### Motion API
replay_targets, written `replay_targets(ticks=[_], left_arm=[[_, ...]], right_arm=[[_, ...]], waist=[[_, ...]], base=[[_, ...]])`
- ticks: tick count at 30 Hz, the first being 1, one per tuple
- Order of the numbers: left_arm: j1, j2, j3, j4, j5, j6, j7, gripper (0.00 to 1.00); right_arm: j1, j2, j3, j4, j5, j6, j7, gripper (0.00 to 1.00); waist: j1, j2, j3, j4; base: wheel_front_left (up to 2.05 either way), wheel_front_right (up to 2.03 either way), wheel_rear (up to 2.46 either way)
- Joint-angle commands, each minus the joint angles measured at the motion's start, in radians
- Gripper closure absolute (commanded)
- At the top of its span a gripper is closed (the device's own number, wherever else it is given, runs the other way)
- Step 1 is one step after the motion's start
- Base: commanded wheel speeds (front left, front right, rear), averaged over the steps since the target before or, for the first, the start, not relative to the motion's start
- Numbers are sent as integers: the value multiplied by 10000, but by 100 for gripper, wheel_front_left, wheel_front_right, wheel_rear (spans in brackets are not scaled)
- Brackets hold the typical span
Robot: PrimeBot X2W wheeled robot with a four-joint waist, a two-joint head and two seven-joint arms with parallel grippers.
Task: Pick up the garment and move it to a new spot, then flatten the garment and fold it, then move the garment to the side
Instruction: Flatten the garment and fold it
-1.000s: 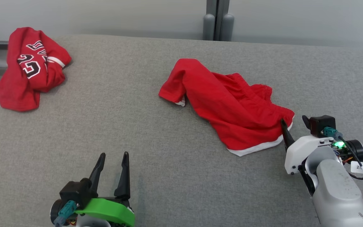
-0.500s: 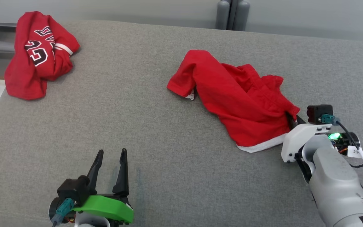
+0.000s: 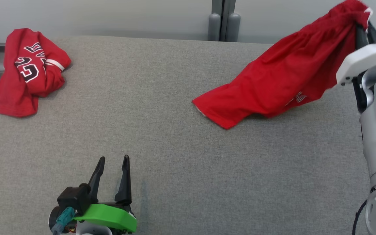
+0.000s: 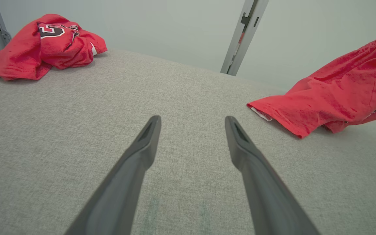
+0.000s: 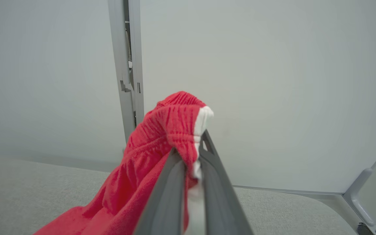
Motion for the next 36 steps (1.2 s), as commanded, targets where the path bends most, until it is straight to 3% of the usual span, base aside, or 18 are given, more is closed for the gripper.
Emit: replay_targets(ticks=[1, 7, 11, 15, 20, 25, 29, 34, 35, 36], left_arm=[[79, 27, 19, -33, 64, 65, 5, 0], [147, 27, -12, -73, 103, 56, 5, 0], [203, 27, -63, -50, 95, 48, 5, 0], [114, 27, -191, -27, -2, 39, 5, 0], [-74, 27, -330, -13, -95, 34, 5, 0], [-150, 27, -458, 1, -207, 51, 5, 0], [-221, 25, -706, 28, -335, 71, 5, 0], [-347, 27, -1000, 41, -476, 89, 5, 0], [-378, 25, -1042, 39, -507, 105, 5, 0], [-398, 25, -1060, 33, -532, 121, 5, 0]], right_arm=[[-284, 98, -44, -227, -112, -10, -58, 100], [-999, 641, 57, -1595, -237, -10, -96, 100], [-611, 941, 846, -1723, -99, -10, -21, 100], [63, 992, 2146, -1133, 288, -10, 107, 100], [1117, 990, 4939, -348, 2047, -10, 71, 100], [1858, 996, 7438, -575, 3518, -10, 230, 100], [2081, 997, 8631, -854, 4211, -10, 380, 100], [2101, 999, 9428, -943, 4758, -10, 492, 100], [2073, 999, 9535, -888, 4805, -10, 474, 95], [2035, 998, 9622, -842, 4750, -10, 468, 58]], waist=[[0, 0, -80, -49], [0, 0, -249, -18], [0, 0, -322, 85], [0, 0, -273, 274], [0, 0, -136, 572], [0, 0, 16, 807], [0, 0, 106, 1025], [0, 0, 213, 1298], [0, 0, 235, 1334], [0, 0, 251, 1356]], base=[[0, 0, 0], [0, 0, 0], [0, 0, 0], [0, 0, 0], [0, 0, 0], [0, 0, 0], [0, 0, 0], [0, 0, 0], [0, 0, 0], [0, 0, 0]])
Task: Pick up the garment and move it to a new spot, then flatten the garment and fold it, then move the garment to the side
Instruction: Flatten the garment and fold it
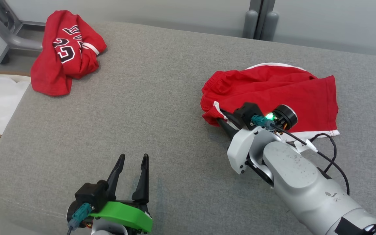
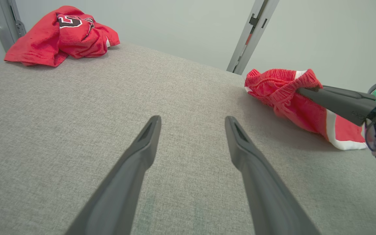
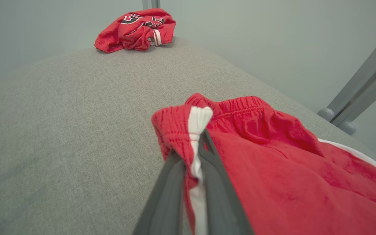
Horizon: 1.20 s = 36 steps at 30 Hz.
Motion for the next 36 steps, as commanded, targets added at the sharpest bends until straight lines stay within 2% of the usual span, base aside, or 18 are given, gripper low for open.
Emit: replay_targets(ticks=[1, 10, 16, 22, 30, 36], left_arm=[[-199, 23, -18, -1, -67, 64, 5, 0], [-311, 23, 87, -167, 22, 129, 5, 0], [-440, 25, 190, -212, 242, 49, 5, 0], [-606, 26, 284, -155, 512, -11, 5, 0], [-473, 28, 431, -19, 614, -72, 5, 0], [-105, 28, 593, 9, 506, -53, 5, 0]], right_arm=[[19, -40, 181, 39, -50, -10, -65, 0], [351, -43, 673, -23, -53, -10, -109, 0], [647, -45, 101, -264, -123, -10, -435, 0], [1073, -42, -1776, -764, -729, -10, -620, 0], [2775, -34, -5228, -2889, -2209, -10, -629, 0], [4288, -36, -6526, -4110, -2500, -10, -631, 0]], waist=[[0, 0, 87, 96], [0, 0, 100, -292], [0, 0, -74, -864], [0, 0, -439, -1488], [0, 0, -957, -2063], [0, 0, -1271, -2299]], base=[[0, 0, 0], [0, 0, 0], [0, 0, 0], [0, 0, 0], [0, 0, 0], [0, 0, 0]])
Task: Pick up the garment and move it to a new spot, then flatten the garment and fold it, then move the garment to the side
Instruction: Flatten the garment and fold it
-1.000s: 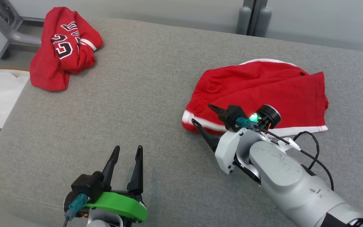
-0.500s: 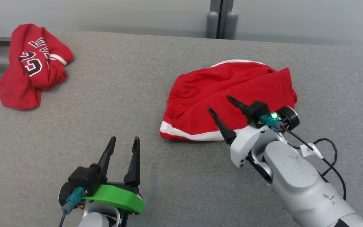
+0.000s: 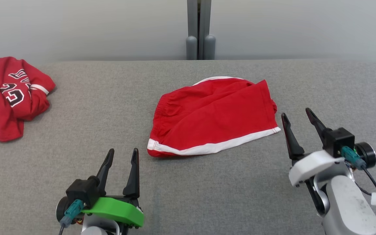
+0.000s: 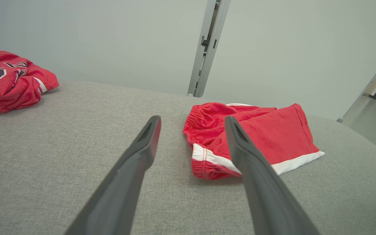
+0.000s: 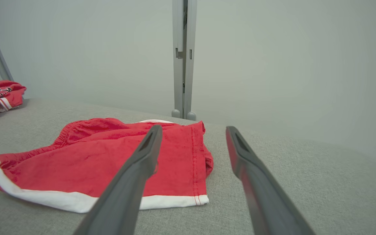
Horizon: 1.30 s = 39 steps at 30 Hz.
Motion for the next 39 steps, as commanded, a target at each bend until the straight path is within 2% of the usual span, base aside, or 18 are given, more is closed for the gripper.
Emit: replay_targets(ticks=[1, 7, 14, 31, 34, 39], left_arm=[[189, 32, 65, 1, -44, 8, 5, 0], [671, 32, 279, -98, -151, 125, 5, 0], [1116, 32, 531, -199, -46, 121, 5, 0], [1023, 32, 462, 25, -6, 113, 7, 0], [743, 34, 346, 372, 167, 53, 5, 0], [-247, 413, -131, 1501, -47, -81, 415, 0]], right_arm=[[414, -30, -157, -219, 5, -10, -44, 0], [1662, -28, -679, -1045, 277, -10, -45, 0], [2522, -29, -730, -1424, 641, -10, -46, 0], [2641, -31, -479, -1271, 640, -10, -46, 0], [2605, -29, -456, -1253, 653, -10, -47, 0], [2513, -29, -350, -1191, 556, -10, -47, 0]], waist=[[0, 0, -241, -202], [0, 0, -409, -381], [0, 0, -531, -510], [0, 0, -542, -496], [0, 0, -502, -521], [0, 0, -365, -607]], base=[[0, 0, 0], [0, 0, 0], [0, 0, 0], [0, 0, 0], [0, 0, 0], [0, 0, 0]])
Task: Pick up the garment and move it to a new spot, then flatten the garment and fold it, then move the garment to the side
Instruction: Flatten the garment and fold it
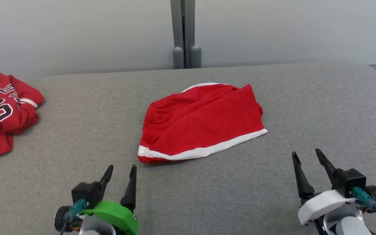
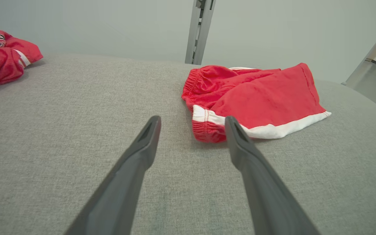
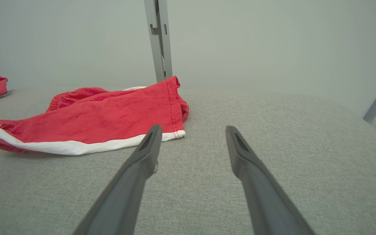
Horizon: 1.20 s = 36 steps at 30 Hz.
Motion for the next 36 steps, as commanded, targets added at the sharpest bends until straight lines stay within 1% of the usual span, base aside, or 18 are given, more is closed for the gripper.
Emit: replay_targets(ticks=[1, 3, 8, 11, 15, 19, 22, 28, 36], left_arm=[[-451, 191, -134, 233, -172, -52, 243, 0], [-937, 378, -369, 584, -460, -71, 698, 0], [-2022, 911, -1381, 1020, -1504, -82, 1708, 0], [-2497, 1177, -1759, 1232, -2023, -83, 1939, 0], [-2925, 1349, -2178, 1567, -2713, -85, 2227, 0], [-3227, 1542, -2800, 1793, -3298, -79, 2573, 0], [-3403, 1732, -3309, 1865, -3686, -78, 2717, 0], [-3694, 2063, -4207, 1716, -4357, -79, 2630, 0], [-4093, 2359, -4954, 1495, -5336, -79, 2463, 0]], right_arm=[[-41, -31, 47, 53, -57, -10, -47, 0], [-106, -33, 151, 81, -121, -10, -47, 0], [-267, -34, 291, 75, -285, -10, -47, 0], [-401, -33, 287, 76, -381, -10, -47, 0], [-477, -34, 300, 111, -465, -10, -47, 0], [-589, -33, 363, 153, -512, -10, -47, 0], [-613, -31, 413, 176, -516, -10, -47, 0], [-631, -33, 430, 199, -576, -10, -47, 0], [-702, -33, 491, 207, -613, -10, -47, 0]], waist=[[0, 0, 77, -57], [0, 0, 183, -129], [0, 0, 533, -307], [0, 0, 718, -395], [0, 0, 906, -501], [0, 0, 1035, -577], [0, 0, 1088, -617], [0, 0, 1141, -657], [0, 0, 1262, -671]], base=[[0, 0, 0], [0, 0, 0], [0, 0, 0], [0, 0, 0], [0, 0, 0], [0, 0, 0], [0, 0, 0], [0, 0, 0], [0, 0, 0]])
